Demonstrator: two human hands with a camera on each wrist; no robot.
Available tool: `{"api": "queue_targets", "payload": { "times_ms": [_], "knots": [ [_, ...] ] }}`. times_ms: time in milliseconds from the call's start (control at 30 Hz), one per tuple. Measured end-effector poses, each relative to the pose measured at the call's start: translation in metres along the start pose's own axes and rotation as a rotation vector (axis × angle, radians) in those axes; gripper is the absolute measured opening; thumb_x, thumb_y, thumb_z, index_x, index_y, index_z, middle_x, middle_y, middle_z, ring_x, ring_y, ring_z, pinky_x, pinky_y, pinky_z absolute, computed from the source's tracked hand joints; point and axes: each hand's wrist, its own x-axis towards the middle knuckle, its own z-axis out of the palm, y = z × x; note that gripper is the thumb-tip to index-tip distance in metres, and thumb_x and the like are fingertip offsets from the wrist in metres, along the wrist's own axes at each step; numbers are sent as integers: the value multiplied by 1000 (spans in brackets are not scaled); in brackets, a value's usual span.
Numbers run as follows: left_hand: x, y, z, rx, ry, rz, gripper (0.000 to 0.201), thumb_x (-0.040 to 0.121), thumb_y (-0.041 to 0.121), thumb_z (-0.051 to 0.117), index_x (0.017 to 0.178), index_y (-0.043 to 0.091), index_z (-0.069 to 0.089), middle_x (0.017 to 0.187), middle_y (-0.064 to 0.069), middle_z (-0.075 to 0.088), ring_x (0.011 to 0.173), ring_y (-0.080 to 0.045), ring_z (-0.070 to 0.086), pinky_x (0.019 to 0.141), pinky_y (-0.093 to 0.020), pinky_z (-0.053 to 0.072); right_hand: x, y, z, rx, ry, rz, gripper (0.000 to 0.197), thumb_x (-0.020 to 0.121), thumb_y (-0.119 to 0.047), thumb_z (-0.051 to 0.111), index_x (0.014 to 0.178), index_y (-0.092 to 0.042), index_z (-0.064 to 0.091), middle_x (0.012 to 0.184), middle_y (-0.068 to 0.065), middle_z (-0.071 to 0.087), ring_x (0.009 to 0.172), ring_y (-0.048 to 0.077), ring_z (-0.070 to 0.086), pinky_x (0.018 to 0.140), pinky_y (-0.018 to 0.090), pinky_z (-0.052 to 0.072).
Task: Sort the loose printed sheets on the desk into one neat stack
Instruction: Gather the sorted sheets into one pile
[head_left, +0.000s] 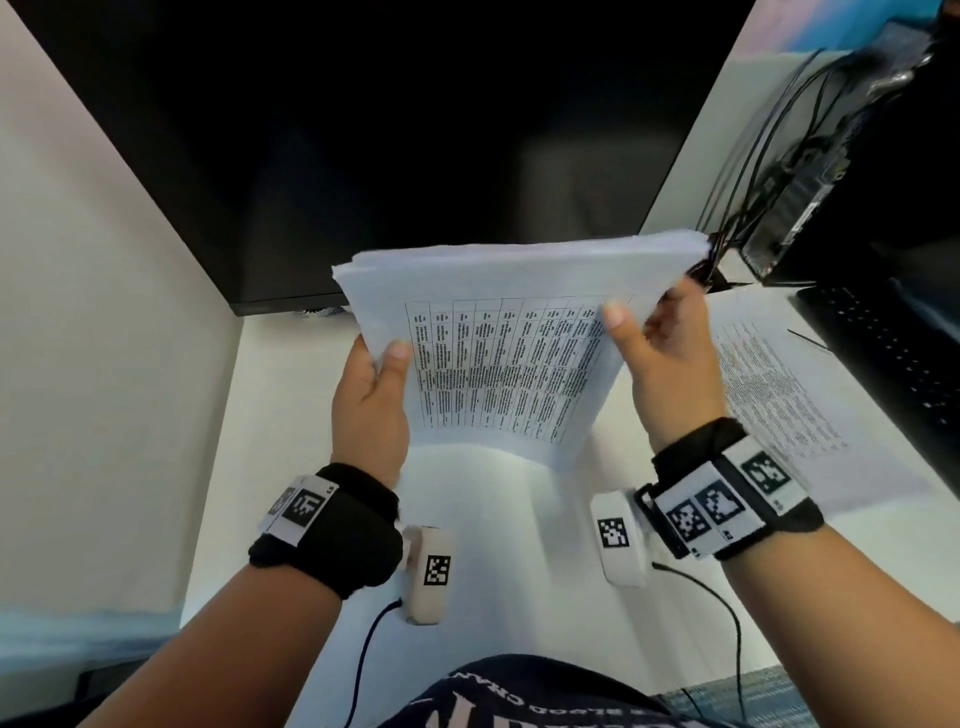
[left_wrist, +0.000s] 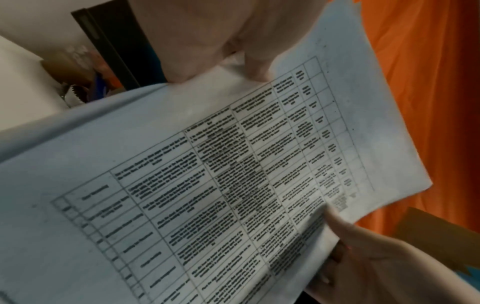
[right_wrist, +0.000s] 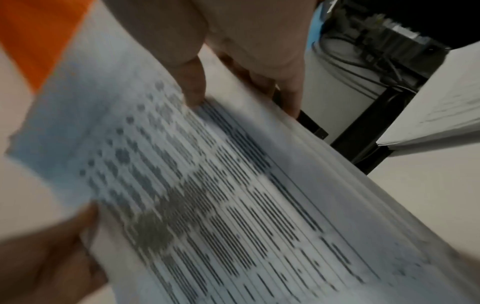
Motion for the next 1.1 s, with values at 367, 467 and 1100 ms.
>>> {"api": "queue_targets", "payload": {
  "times_ms": [367,467,1100],
  "knots": [
    [-24,6,59,-12,26,184,23,101,21,39,122,28,32,123,11,53,108,10,54,91,-11,42,4,16,-14,-20,13,-21,14,99,-10,39,106,-23,41,87,-18,53,72,-20,50,62,-2,38],
    [-28,-8,73,2,84,95,26,99,14,45,122,24,35,116,14,56,102,9,55,90,-14,45,8,24,-37,-17,11,9,14,99,-11,40,104,-23,44,85,-14,52,69,-17,49,61,-2,37],
    [-46,-91,230,272,-115,-487,38,86,33,62,118,16,54,106,-5,68,94,-24,67,79,-44,57,66,125,-234,-514,-306,574,20,93,-14,47,111,-19,53,98,0,66,87,18,63,72,30,50]
  ]
}}
